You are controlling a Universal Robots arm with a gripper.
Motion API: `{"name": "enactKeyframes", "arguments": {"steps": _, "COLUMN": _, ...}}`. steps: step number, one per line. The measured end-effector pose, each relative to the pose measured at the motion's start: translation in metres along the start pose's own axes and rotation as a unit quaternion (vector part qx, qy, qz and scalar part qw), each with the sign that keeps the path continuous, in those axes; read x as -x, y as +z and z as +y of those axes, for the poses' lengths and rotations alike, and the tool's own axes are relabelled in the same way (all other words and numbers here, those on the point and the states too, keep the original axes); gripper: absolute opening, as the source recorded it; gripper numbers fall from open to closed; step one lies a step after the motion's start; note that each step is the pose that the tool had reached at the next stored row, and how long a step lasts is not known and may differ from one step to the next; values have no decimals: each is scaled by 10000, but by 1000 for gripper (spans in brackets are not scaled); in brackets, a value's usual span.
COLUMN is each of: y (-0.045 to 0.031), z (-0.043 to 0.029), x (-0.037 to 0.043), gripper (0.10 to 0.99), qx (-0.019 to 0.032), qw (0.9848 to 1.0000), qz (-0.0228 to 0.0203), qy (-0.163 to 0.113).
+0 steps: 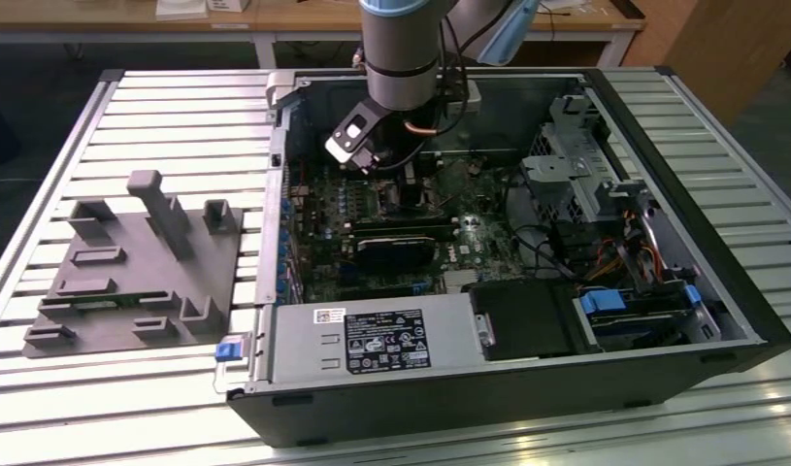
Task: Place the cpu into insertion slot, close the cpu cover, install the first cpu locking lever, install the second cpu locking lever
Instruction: 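Place the cpu into insertion slot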
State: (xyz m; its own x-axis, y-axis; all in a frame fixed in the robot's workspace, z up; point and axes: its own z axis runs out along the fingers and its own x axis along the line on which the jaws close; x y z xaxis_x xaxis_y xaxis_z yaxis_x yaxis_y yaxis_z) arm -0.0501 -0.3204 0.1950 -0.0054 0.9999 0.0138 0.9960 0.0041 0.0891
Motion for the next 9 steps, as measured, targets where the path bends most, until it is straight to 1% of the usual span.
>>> {"name": "enactKeyframes", "arguments": {"steps": 9, "y": 7, "z": -12, "x": 0, "gripper": 541, "qx": -1, "qw": 10000, "qz": 0, "qy": -6}}
